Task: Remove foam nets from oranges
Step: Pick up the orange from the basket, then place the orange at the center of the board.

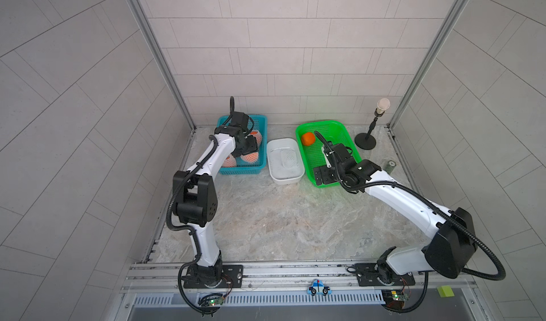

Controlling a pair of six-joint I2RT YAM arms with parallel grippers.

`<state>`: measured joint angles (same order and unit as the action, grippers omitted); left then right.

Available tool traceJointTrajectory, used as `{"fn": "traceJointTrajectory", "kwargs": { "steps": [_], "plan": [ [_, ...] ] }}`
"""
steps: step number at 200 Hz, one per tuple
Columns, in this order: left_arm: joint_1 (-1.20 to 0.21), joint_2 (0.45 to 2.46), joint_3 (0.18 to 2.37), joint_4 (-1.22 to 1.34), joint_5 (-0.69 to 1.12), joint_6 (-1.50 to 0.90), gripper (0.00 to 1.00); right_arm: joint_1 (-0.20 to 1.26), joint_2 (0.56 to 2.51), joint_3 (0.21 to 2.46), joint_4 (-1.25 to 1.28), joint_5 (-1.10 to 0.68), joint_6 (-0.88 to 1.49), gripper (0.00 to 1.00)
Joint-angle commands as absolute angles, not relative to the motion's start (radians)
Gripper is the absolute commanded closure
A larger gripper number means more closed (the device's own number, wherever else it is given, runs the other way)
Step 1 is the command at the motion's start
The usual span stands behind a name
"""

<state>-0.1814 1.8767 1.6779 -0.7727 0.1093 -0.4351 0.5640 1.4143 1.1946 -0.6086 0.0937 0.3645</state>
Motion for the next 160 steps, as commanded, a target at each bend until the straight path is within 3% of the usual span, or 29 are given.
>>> {"fn": "traceJointTrajectory", "kwargs": {
  "steps": [1,79,160],
  "plan": [
    [-0.191,1.814,1.645,-0.778,0.125,-0.449,0.38,0.571,1.377,1.188,-0.614,0.093,0.374,0.00],
    [-0.308,1.647,1.463,-0.804,0.184,-0.466,0.38,0.574,1.275,1.083,-0.556,0.004,0.335,0.00],
    [-0.520,1.531,1.224,-0.775,0.226,-0.501,0.38,0.697,1.031,0.726,-0.238,-0.128,0.138,0.03]
  ]
}}
